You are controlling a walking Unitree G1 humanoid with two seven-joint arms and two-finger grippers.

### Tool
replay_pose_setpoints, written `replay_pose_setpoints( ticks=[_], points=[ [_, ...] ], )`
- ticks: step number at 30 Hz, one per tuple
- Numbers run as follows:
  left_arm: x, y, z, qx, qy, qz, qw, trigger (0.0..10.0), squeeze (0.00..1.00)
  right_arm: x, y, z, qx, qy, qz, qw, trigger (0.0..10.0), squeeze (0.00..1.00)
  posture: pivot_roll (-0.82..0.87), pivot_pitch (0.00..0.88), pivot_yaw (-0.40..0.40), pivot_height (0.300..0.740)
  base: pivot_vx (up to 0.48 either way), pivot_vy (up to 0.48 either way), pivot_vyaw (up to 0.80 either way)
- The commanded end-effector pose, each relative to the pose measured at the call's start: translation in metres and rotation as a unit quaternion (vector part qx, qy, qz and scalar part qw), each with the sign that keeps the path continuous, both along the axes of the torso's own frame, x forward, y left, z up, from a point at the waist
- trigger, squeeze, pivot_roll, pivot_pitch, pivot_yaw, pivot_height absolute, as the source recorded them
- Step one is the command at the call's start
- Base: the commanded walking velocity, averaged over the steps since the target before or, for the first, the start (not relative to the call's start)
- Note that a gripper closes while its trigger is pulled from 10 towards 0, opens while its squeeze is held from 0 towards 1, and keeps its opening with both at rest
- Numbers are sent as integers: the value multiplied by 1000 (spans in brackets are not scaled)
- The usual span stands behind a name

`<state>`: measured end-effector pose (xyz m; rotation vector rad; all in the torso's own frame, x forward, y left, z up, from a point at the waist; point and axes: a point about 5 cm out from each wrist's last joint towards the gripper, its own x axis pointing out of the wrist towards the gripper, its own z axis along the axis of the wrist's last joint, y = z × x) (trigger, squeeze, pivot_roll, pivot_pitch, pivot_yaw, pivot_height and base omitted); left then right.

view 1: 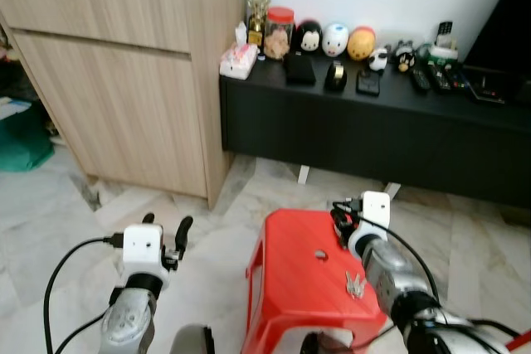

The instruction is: Hang keys on a hook

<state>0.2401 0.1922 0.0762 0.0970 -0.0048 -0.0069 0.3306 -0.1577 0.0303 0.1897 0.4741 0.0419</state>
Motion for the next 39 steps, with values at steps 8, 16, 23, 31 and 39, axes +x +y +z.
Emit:
replay_pose_setpoints(
  ticks=[8, 16, 23, 31, 39],
  points=[
    [-10, -11, 6, -12, 3, -10, 1000, 10000, 0, 4, -7, 5, 2, -8, -17, 1000, 10000, 1000, 133, 153, -161, 613, 0, 0, 0],
    [-22, -20, 9, -24, 4, -2, 1000, 10000, 0, 9, -6, 14, 14, -48, -21, 999, 10000, 0, 134, 208, -178, 613, 0, 0, 0],
    [-29, -29, 12, -32, 7, -4, 999, 10000, 0, 9, -6, 12, -7, -19, -6, 1000, 10000, 0, 133, 233, -185, 613, 0, 0, 0],
    [-38, -32, 23, -34, 1, 0, 999, 10000, 0, 11, -9, 14, 8, -16, -13, 1000, 10000, 0, 137, 268, -187, 613, 0, 0, 0],
    [-41, -30, 54, -18, -36, 11, 999, 10000, 0, 18, -3, 25, 61, -56, -17, 996, 10000, 0, 157, 324, -184, 613, 0, 0, 0]
  ],
)
